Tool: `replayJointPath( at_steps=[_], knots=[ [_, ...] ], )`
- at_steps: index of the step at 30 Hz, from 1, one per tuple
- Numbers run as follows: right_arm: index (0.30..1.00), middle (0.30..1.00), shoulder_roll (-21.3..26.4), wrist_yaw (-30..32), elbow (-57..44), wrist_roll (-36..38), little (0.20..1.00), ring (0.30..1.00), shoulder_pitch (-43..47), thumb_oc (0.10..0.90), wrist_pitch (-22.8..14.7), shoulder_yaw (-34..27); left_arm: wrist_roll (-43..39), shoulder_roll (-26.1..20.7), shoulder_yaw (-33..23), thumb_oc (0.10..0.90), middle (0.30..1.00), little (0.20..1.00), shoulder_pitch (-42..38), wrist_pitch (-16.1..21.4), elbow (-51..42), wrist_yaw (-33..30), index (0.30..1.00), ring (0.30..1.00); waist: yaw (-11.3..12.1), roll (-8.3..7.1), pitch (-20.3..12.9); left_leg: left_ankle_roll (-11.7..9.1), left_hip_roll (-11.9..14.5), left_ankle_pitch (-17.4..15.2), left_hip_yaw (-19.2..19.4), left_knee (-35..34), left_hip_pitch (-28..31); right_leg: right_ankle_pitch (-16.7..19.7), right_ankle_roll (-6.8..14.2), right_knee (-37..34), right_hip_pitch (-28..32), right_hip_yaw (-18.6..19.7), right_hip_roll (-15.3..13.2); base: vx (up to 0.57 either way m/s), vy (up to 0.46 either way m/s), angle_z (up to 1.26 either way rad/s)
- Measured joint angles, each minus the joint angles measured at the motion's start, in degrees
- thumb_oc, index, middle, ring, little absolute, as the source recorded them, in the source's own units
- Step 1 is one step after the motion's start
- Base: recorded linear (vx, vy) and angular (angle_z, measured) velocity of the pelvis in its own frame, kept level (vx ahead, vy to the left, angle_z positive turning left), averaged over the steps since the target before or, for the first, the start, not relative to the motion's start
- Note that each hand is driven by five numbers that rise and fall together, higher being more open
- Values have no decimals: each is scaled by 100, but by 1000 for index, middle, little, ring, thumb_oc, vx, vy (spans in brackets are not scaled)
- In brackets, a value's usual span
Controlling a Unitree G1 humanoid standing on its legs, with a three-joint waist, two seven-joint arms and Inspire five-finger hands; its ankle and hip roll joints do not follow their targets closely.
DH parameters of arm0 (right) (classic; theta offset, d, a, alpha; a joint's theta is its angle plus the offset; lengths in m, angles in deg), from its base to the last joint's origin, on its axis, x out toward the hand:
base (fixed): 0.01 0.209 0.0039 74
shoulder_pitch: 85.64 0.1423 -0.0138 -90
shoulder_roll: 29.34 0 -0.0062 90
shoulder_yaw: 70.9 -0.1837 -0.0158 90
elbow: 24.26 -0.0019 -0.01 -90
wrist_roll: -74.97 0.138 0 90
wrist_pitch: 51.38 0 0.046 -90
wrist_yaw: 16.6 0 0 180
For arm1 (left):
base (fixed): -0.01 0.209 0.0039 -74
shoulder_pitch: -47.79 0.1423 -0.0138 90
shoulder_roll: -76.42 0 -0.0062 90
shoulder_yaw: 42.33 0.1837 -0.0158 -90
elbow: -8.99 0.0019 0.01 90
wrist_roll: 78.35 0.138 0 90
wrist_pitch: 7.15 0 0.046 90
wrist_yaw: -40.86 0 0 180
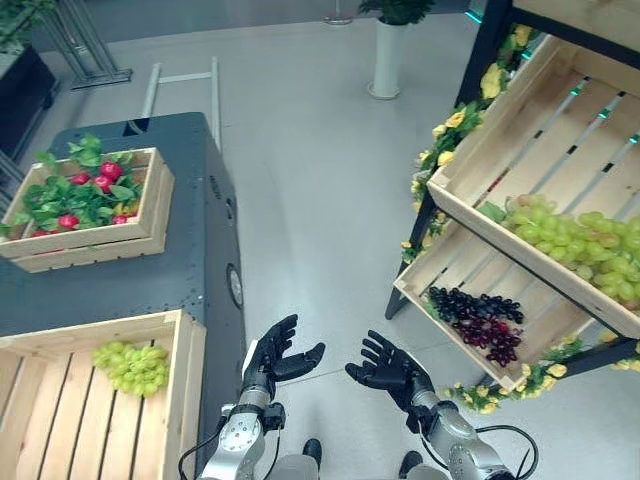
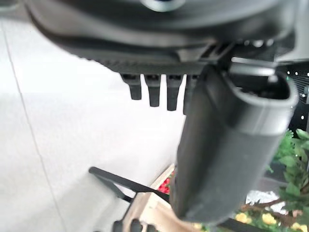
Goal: Pick up the fruits from the basket on one side to the basket on the other side
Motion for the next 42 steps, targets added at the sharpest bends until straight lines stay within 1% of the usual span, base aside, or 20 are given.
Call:
replayJointPath(
  at_steps=[3,4,5,7,9,10,13,15,20,21,25,26,27,29,30,31,35,37,39,42],
  knots=[
    [900,900,-19,5,-122,16,900,900,-274,800,21,31,18,-205,-9,800,900,900,40,17,-17,161,900,900,-52,27,38,91,-86,190,-411,-161,133,-202,-200,559,-255,834,207,268,-189,84],
    [900,900,-55,5,-276,19,900,900,-383,800,4,43,17,-346,-17,800,900,900,17,17,-26,225,900,900,-242,135,41,68,11,284,-864,-207,-17,-374,-218,24,-139,1521,847,218,-189,121],
    [900,900,-69,5,-338,23,900,900,-420,800,4,47,18,-409,-17,800,900,900,-3,18,-42,267,900,900,-335,98,59,71,2,353,-985,-300,-55,-375,-214,-239,-148,1527,959,273,-231,135],
    [900,900,-92,9,-213,223,900,900,-376,800,-83,45,8,-462,20,800,900,900,-217,-24,115,384,900,900,-626,79,109,0,-62,480,-1794,-386,-261,-365,-207,-1073,-204,2801,1774,248,-217,165],
    [900,900,-83,9,-155,262,900,900,-374,800,-157,31,7,-530,150,800,900,900,-337,-27,113,523,900,900,-732,12,144,-19,-200,586,-2303,-494,-296,-325,-211,-1644,-139,2998,1908,119,-196,173],
    [900,900,-81,10,-70,366,900,900,-374,800,-181,6,6,-473,293,800,900,900,-348,-40,113,626,900,900,-835,-37,145,-53,-304,596,-2568,-527,-235,120,-289,-1650,9,3073,1919,93,-260,150],
    [900,900,99,16,-23,409,900,900,-155,800,-181,-98,6,-190,384,800,900,900,-34,-26,-71,654,900,900,-610,109,104,-38,135,566,-1939,-736,-87,14,-528,-1565,81,2658,2058,125,-241,67],
    [900,900,129,16,-69,395,900,900,-51,800,-195,-229,9,-120,416,800,900,900,40,-30,-76,663,900,900,-547,80,108,-34,177,526,-1680,-657,-77,11,-628,-1635,161,2484,2065,112,-174,34],
    [900,900,372,25,-212,387,900,900,-46,800,-215,-405,43,-149,397,800,900,900,15,-27,-319,648,900,900,-407,9,47,-166,190,484,-1354,-572,-114,-36,-700,-1715,268,2051,2039,83,-116,45],
    [900,900,368,42,-212,387,900,900,-56,800,-218,-407,42,-146,406,800,900,900,-16,-27,-362,690,900,900,-388,8,41,-346,180,589,-1163,-499,-210,-62,-735,-1721,339,1820,1989,90,-58,68],
    [900,900,330,134,-202,386,900,900,-84,800,-226,-431,41,-155,454,800,900,900,-271,-23,-384,915,900,900,-362,-40,30,-501,-168,1044,-454,-259,-562,-186,-707,-1838,507,1067,1659,47,3,128],
    [900,900,274,179,-211,386,900,900,-127,800,-311,-432,42,-167,459,800,900,900,-366,-24,-387,956,900,900,-389,-84,40,-773,-285,1305,-68,-247,-629,-173,-700,-2001,660,740,1463,65,57,116],
    [900,900,243,197,-205,382,900,900,-132,800,-332,-431,43,-186,453,800,900,900,-349,-20,-390,976,900,900,-346,-100,49,-688,-304,1251,221,-198,-630,-163,-707,-2056,744,626,1378,132,115,118],
    [900,900,80,397,-221,337,900,900,-290,800,-553,-423,75,-270,453,800,900,900,-263,-22,-385,1072,900,900,-518,-195,48,-440,153,1013,2052,-154,-471,-109,-636,-2538,1263,-70,1213,136,120,141],
    [900,900,78,457,-233,261,900,900,-319,800,-630,-430,77,-257,454,800,900,900,-269,-22,-386,1091,900,900,-640,-154,26,-439,297,1015,2374,-305,-399,-117,-616,-2632,1339,-217,1244,99,84,128],
    [900,900,95,533,-233,107,900,900,-281,800,-684,-432,73,-219,455,800,900,900,-248,-22,-407,1050,900,900,-569,-72,9,-440,492,1016,2339,-566,-318,-154,-532,-2579,1279,-238,1269,94,74,57],
    [900,900,267,657,-243,-95,900,900,-259,800,-842,-448,92,-211,621,800,900,900,-238,-93,-383,794,900,900,-588,143,-34,-285,496,986,1613,-1168,131,-131,-278,-2513,1253,-239,1378,129,74,4],
    [900,900,253,759,-274,-117,900,900,-382,800,-891,-452,91,-260,592,800,900,900,-309,-102,-382,723,900,900,-641,-118,-25,-159,320,931,1497,-1138,122,-221,-145,-2395,1208,-206,1203,106,46,24],
    [900,900,235,772,-275,-119,900,900,-419,800,-897,-450,94,-337,585,800,900,900,-365,-102,-383,694,900,900,-627,-225,-25,-82,213,902,1445,-1137,98,-222,-144,-2391,1210,-183,1101,90,78,24],
    [900,900,121,794,-274,-156,900,900,-376,800,-913,-445,143,-523,521,800,900,900,-383,-101,-384,701,900,900,-595,-210,-15,4,132,844,1358,-1137,103,-241,-114,-2294,1201,-180,1015,48,102,15]
  ],
)
